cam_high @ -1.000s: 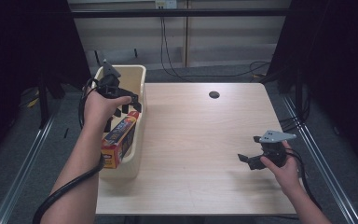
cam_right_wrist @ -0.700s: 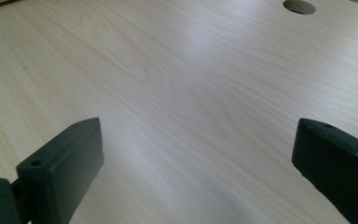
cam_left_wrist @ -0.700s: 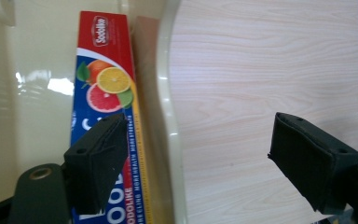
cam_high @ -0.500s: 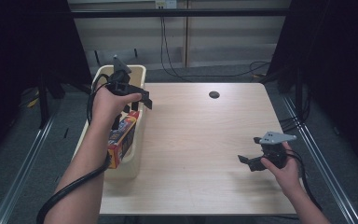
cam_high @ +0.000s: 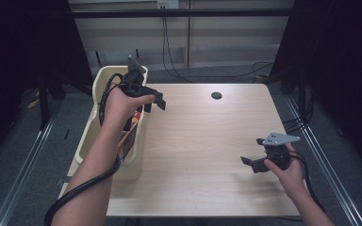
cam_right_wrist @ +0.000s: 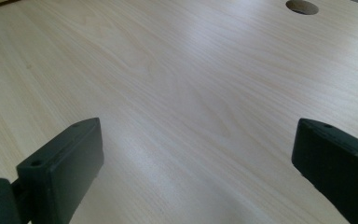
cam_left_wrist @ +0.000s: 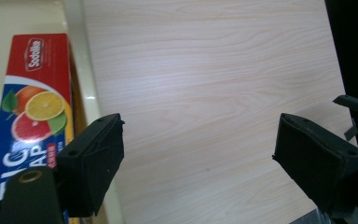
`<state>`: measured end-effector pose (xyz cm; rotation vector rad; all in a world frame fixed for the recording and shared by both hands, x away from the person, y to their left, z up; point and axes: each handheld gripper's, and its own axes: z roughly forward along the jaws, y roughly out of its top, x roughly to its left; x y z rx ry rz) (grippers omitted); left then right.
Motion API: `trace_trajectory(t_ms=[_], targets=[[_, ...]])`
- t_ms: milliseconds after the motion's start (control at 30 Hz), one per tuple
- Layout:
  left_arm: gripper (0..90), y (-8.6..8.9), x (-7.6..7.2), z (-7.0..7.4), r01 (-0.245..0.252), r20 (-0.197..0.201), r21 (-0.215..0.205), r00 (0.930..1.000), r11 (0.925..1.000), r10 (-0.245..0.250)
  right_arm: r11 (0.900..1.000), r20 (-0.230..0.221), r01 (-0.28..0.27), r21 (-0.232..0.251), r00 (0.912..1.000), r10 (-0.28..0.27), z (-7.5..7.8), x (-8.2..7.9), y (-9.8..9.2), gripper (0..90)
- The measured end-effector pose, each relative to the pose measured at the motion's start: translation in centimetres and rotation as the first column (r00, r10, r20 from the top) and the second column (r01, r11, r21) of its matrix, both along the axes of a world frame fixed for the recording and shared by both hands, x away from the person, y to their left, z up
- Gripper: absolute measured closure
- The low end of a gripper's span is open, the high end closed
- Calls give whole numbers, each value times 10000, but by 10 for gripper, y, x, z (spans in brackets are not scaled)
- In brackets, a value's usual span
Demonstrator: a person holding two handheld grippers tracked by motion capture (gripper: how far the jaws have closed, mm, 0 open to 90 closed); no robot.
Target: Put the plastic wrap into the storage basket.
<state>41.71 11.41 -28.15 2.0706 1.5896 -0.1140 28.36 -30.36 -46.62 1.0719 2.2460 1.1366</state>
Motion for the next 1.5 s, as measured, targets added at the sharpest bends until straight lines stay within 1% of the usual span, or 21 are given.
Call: trace_trajectory(t_ms=[100, 167, 300, 400, 567, 633, 667, 867, 933, 967, 1033, 1067, 1133, 1167, 1200, 1267, 1300, 1367, 1400, 1467, 1500], targets=[[148, -7, 0, -2, 191, 41, 27, 9998, 9998, -191, 10000, 32, -1, 27, 10000, 1, 0, 0, 0, 22], [148, -11, 0, -3, 360, 13, -39, 9994, 9993, -360, 10000, 36, -2, 23, 10000, 1, 0, 0, 0, 22], [144, -17, -1, -3, 479, 63, -18, 9988, 9988, -479, 10000, 2, -43, 26, 10000, 43, 0, 0, 0, 22], [145, -23, -2, -4, 629, 111, -79, 9980, 9980, -628, 10000, 30, -10, -2, 10000, 10, 1, 0, 0, 22], [144, -33, -4, -7, 945, 188, -156, 9954, 9954, -942, 9999, -1, -100, 18, 9999, 100, 0, 0, 0, 22], [144, -37, -5, -7, 1025, 189, -198, 9946, 9945, -1021, 10000, 35, -51, 8, 10000, 51, 0, 0, 1, 22], [144, -40, -6, -8, 1077, 196, -358, 9941, 9935, -1071, 10000, 28, -47, 17, 10000, 46, 0, 0, 1, 22], [145, -52, -9, -12, 1384, 267, -429, 9902, 9895, -1373, 10000, 4, -60, 26, 10000, 60, 0, 0, 0, 22], [144, -56, -10, -15, 1446, 287, -562, 9893, 9879, -1431, 10000, -4, -83, 21, 10000, 83, 0, 0, 0, 22], [142, -57, -10, -16, 1494, 310, -506, 9885, 9875, -1480, 10000, 38, -63, -1, 10000, 63, 0, 0, 1, 22], [142, -60, -12, -19, 1470, 309, -639, 9889, 9871, -1452, 10000, 21, -72, 9, 10000, 72, 0, 0, 0, 22], [142, -61, -12, -21, 1572, 321, -608, 9873, 9857, -1555, 10000, 13, -70, 35, 10000, 70, 0, 0, 0, 22], [141, -65, -14, -24, 1663, 322, -710, 9859, 9835, -1644, 10000, 10, -63, 26, 10000, 63, 0, 0, 0, 22], [139, -67, -15, -25, 1632, 324, -719, 9864, 9840, -1612, 10000, 7, -67, 21, 10000, 67, 0, 0, 0, 22], [139, -68, -15, -26, 1785, 417, -626, 9835, 9819, -1761, 10000, 5, -77, 24, 10000, 77, 0, 0, 0, 22], [137, -71, -17, -29, 1915, 448, -546, 9809, 9800, -1892, 10000, 25, -85, 14, 10000, 85, 0, 0, 0, 22], [137, -72, -18, -31, 1874, 452, -613, 9817, 9804, -1848, 10000, 35, -96, 9, 9999, 96, 0, 0, 0, 22], [134, -74, -19, -34, 2000, 449, -582, 9793, 9781, -1975, 10000, 22, -88, 17, 10000, 88, 0, 0, 0, 22], [130, -75, -20, -36, 2001, 515, -670, 9791, 9775, -1969, 10000, 23, -86, 15, 10000, 86, 0, 0, 0, 22], [124, -75, -20, -40, 2122, 582, -743, 9764, 9744, -2082, 10000, 30, -90, 19, 10000, 90, 1, 0, 0, 22], [122, -75, -21, -42, 2069, 588, -711, 9774, 9758, -2030, 10000, 28, -90, 14, 10000, 89, 1, 0, 0, 22]])
